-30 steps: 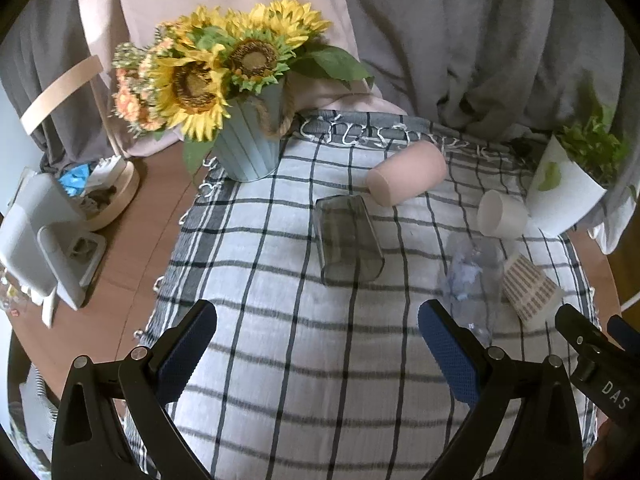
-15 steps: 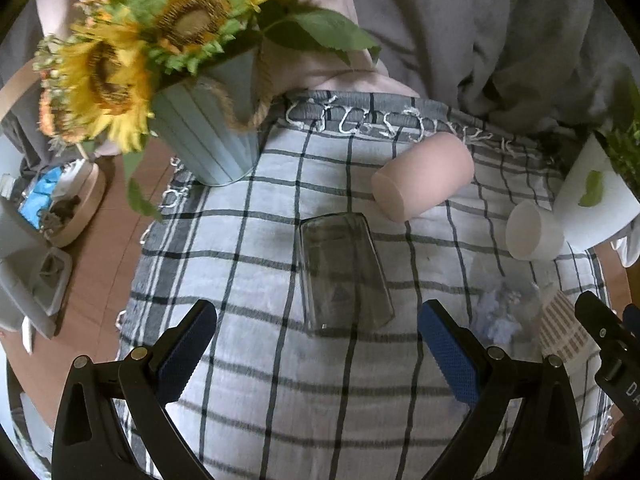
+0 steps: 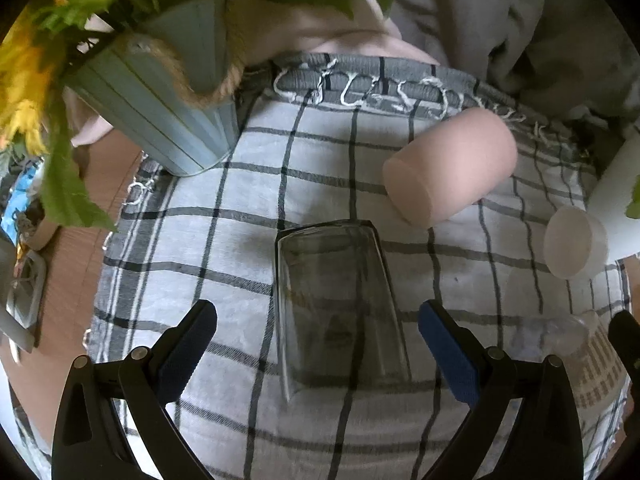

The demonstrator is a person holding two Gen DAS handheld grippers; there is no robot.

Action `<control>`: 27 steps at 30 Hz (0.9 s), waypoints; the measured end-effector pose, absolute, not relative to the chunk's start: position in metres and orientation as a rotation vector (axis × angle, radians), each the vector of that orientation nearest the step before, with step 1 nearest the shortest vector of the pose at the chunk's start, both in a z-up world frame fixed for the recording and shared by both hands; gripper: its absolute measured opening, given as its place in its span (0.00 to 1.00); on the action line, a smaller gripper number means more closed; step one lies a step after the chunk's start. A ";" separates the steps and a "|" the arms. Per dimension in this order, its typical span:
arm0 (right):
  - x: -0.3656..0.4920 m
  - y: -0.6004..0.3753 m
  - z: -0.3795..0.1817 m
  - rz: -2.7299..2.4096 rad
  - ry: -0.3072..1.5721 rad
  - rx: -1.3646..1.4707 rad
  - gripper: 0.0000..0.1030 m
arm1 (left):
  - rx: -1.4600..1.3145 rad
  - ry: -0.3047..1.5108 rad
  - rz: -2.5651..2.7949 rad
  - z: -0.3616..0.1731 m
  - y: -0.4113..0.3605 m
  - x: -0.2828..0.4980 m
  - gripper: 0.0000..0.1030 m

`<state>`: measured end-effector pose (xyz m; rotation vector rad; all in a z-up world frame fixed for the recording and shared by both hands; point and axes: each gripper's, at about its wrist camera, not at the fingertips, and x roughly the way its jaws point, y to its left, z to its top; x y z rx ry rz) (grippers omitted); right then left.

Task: Flip cup upside down
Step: 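Move the left tool to the smoky grey glass cup and close on it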

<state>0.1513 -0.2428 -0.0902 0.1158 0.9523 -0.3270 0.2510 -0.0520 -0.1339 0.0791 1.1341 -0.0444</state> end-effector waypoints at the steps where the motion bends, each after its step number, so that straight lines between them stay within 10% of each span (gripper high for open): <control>1: 0.153 -0.243 -0.092 -0.328 0.955 0.115 0.96 | 0.080 1.138 -0.040 -0.137 -0.053 0.254 0.99; 27: 0.165 -0.244 -0.115 -0.350 1.002 0.115 0.96 | 0.042 1.198 -0.057 -0.178 -0.062 0.287 0.67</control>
